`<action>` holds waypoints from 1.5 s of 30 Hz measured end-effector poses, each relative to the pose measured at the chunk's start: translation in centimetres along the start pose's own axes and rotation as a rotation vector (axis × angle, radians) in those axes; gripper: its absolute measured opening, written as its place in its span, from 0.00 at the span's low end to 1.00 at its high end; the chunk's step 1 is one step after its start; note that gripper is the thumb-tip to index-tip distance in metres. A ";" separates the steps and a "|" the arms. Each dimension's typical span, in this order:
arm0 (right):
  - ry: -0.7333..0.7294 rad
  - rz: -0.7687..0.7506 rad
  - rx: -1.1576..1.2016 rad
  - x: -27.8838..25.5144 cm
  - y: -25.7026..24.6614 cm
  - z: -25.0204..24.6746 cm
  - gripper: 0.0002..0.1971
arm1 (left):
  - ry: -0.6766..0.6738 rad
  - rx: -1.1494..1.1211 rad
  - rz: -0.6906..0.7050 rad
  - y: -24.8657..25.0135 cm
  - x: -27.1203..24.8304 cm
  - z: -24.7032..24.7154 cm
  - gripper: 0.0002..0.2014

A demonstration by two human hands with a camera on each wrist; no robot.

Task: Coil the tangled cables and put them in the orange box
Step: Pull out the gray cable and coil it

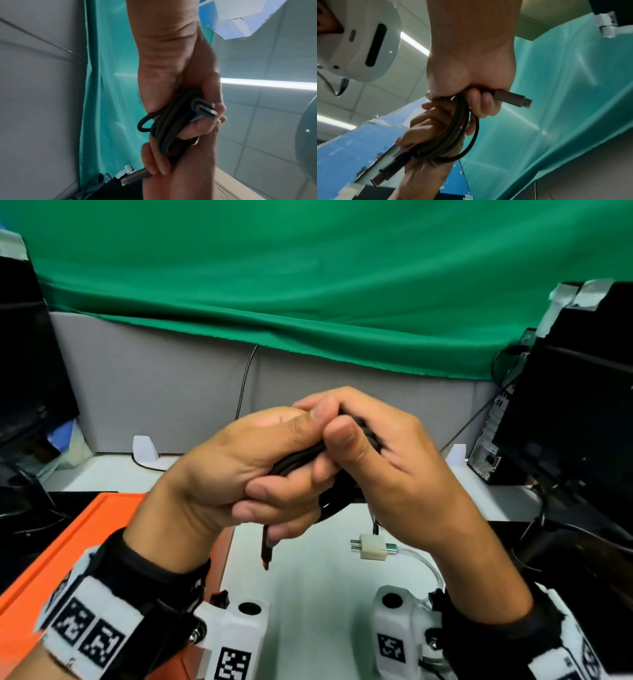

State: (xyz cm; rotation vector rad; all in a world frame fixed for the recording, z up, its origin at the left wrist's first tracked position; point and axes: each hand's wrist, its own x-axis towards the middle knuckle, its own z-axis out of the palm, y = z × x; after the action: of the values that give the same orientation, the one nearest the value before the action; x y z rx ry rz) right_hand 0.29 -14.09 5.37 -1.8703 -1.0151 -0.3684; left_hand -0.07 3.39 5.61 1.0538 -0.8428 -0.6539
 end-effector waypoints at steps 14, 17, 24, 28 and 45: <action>0.174 0.203 0.701 1.1 1.3 0.5 0.17 | 0.803 0.426 0.139 -0.6 2.6 1.1 0.22; 0.182 0.250 0.774 1.3 1.4 0.4 0.16 | 0.816 0.510 0.125 -0.7 2.4 0.9 0.22; 0.296 0.137 0.287 1.0 1.2 0.0 0.08 | 0.748 0.795 0.092 0.0 1.1 -0.3 0.23; 0.205 0.081 0.061 0.6 0.8 -0.7 0.07 | 0.674 0.901 0.094 0.4 0.3 -0.6 0.24; -0.332 0.352 1.564 1.0 0.8 -0.8 0.19 | 0.591 0.667 0.424 -0.8 0.5 -1.9 0.20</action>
State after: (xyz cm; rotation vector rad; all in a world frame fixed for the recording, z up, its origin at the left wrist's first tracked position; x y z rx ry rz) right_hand 1.67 -14.39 5.91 -0.5976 -0.7208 0.7963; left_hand 1.74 3.63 4.48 1.4985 -0.7295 0.3295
